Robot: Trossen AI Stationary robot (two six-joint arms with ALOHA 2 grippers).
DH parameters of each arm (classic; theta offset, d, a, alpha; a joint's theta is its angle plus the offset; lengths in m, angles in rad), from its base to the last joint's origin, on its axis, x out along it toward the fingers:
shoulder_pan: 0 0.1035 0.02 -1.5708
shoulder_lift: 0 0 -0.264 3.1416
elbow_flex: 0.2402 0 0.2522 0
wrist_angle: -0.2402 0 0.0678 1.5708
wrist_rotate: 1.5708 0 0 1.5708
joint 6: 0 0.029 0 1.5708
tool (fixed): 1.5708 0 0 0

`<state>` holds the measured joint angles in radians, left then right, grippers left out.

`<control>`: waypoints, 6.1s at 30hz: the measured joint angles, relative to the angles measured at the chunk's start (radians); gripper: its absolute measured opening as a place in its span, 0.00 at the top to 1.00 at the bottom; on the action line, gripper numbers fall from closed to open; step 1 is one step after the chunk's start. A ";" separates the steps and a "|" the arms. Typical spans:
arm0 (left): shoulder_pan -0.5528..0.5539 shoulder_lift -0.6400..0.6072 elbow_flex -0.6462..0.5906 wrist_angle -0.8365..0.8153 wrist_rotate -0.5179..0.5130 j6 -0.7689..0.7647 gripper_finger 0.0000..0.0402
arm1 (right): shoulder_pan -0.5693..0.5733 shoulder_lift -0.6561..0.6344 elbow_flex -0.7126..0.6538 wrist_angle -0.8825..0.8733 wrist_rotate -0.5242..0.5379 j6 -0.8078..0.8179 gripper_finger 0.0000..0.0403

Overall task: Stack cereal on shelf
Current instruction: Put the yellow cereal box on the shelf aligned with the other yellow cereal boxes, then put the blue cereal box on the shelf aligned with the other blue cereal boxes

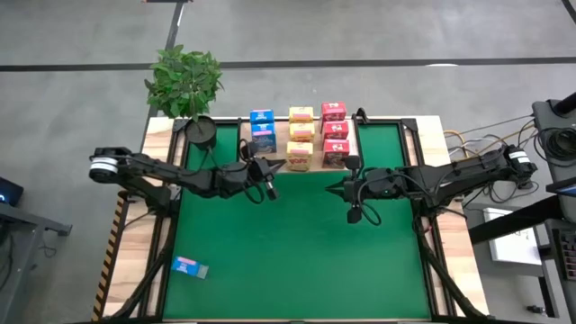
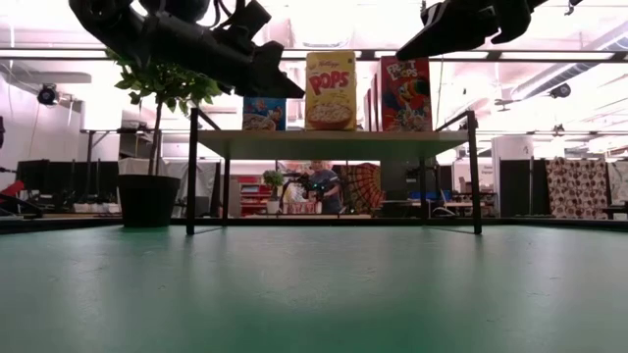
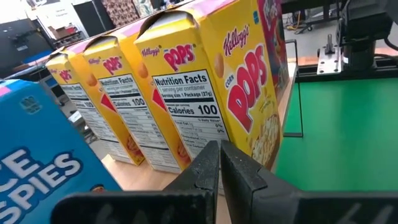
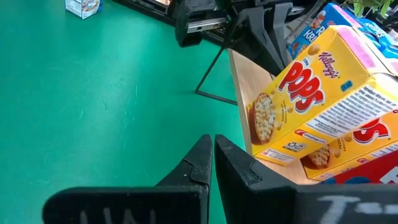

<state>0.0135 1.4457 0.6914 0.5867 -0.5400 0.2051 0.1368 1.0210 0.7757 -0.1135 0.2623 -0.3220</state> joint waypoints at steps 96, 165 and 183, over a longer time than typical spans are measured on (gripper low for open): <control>-0.246 -0.188 0.000 0.076 -0.104 -0.215 1.00 | 0.000 0.000 0.025 0.002 -0.020 -0.058 0.98; -0.969 0.234 0.812 -2.157 0.589 -1.266 0.39 | 0.000 0.023 0.032 0.127 -0.089 -0.110 0.98; -0.985 0.231 0.746 -2.089 0.530 -1.296 0.40 | 0.000 0.023 0.031 0.134 -0.089 -0.101 0.98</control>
<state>-0.9710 1.6768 1.4375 -1.5021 -0.0097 -1.0904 0.1371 1.0435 0.8066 0.0200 0.1738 -0.4230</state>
